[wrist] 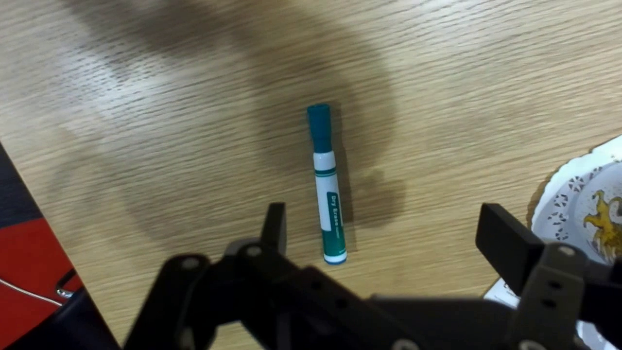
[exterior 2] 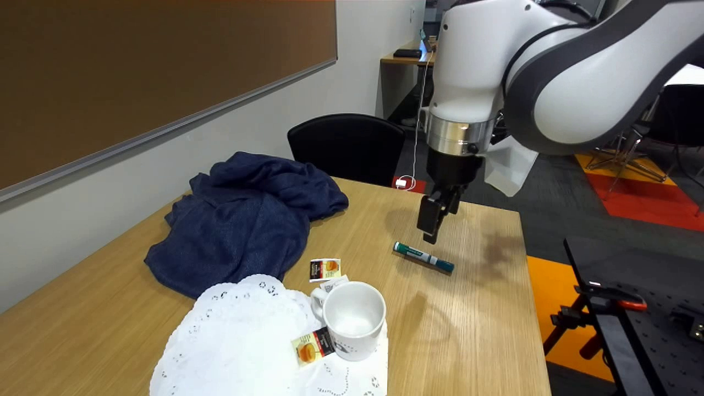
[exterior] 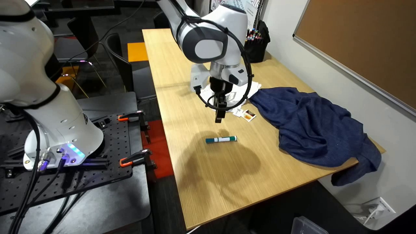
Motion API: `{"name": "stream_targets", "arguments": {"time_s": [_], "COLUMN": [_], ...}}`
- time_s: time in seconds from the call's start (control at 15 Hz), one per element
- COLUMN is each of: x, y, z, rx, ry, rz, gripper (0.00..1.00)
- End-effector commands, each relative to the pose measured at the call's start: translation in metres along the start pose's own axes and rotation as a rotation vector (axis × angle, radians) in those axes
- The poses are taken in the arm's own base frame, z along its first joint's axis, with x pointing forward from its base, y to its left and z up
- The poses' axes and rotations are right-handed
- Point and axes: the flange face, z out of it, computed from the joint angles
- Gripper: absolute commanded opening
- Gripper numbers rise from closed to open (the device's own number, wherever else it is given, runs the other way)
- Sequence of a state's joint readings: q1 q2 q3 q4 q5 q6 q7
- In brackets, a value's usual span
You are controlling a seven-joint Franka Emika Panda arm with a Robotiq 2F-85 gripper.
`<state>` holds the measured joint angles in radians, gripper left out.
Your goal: Put the marker in the mug
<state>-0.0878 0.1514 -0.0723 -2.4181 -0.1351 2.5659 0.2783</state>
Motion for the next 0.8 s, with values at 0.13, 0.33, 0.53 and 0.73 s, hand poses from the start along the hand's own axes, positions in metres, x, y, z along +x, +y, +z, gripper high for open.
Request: {"name": "stream_targets", "arguments": {"time_s": [0.13, 0.33, 0.53, 0.73], "x": [0.011, 0.003, 0.005, 0.007], "y": [0.017, 0.018, 0.025, 0.024], "z": [0.047, 0.052, 0.068, 0.067], "rx": [-0.012, -0.024, -0.032, -0.032], "ry": [-0.041, -0.073, -0.098, -0.095], "rz": [-0.067, -0.055, -0.052, -0.052], "gripper": [1.0, 1.0, 1.0, 1.0]}}
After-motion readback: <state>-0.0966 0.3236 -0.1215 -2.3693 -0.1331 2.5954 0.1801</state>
